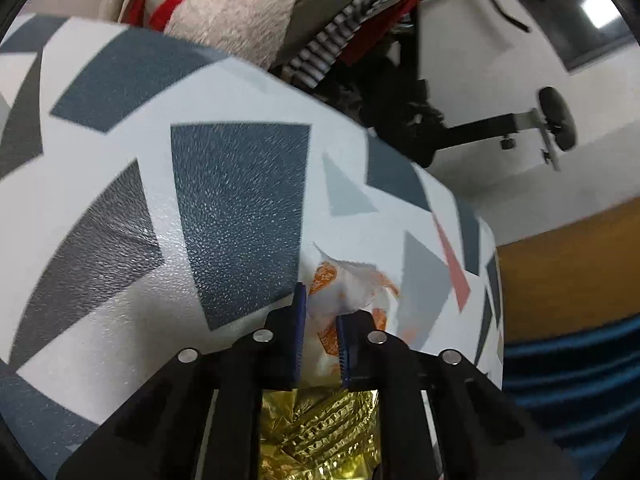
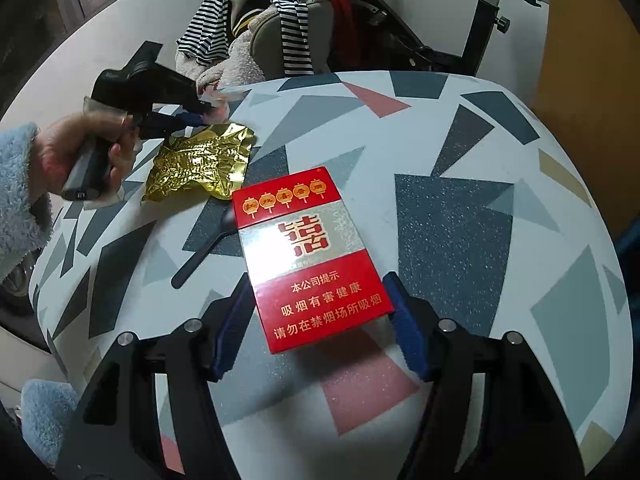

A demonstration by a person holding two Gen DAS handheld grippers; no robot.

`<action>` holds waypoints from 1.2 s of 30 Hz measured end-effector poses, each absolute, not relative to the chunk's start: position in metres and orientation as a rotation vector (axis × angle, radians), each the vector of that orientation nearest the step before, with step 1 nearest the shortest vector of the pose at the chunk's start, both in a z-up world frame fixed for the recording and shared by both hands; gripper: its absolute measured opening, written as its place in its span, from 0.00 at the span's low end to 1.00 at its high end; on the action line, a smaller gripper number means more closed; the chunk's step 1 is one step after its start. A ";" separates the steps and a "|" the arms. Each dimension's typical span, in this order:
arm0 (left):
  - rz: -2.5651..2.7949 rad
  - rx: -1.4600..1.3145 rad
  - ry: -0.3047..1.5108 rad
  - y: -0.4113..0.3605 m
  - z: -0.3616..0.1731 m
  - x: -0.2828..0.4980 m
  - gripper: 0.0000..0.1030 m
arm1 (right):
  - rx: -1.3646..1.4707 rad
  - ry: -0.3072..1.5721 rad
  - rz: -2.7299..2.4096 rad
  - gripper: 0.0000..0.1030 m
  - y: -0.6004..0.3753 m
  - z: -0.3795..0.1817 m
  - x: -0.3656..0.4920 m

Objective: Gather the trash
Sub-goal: 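Grasp the red cigarette pack with the right gripper while left grasps orange-printed wrapper, then drop the orange-printed wrapper into the brown bin with left while right carries cigarette pack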

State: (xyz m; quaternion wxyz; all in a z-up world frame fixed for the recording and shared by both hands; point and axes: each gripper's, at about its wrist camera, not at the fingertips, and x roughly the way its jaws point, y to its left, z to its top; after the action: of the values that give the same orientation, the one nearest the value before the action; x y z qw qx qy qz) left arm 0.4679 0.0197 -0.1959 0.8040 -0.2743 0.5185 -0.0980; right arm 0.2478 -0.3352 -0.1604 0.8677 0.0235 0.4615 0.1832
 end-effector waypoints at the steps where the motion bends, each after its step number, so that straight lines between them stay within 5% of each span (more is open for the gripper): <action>1: -0.220 -0.572 1.099 0.020 -0.192 0.466 0.10 | 0.049 0.964 0.386 0.63 -0.335 -0.160 0.247; 17: -0.325 -0.275 0.903 0.029 -0.080 0.338 0.10 | 0.045 0.939 0.438 0.63 -0.306 -0.132 0.211; 36: -0.326 -0.277 0.939 0.038 -0.125 0.085 0.10 | -0.029 0.917 0.513 0.63 -0.271 -0.107 0.112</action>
State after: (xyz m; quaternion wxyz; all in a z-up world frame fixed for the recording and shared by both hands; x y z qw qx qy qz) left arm 0.0852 0.0383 -0.1251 0.8699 -0.1325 0.4488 -0.1561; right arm 0.1124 -0.2706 -0.1074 0.8650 -0.0141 0.4377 0.2450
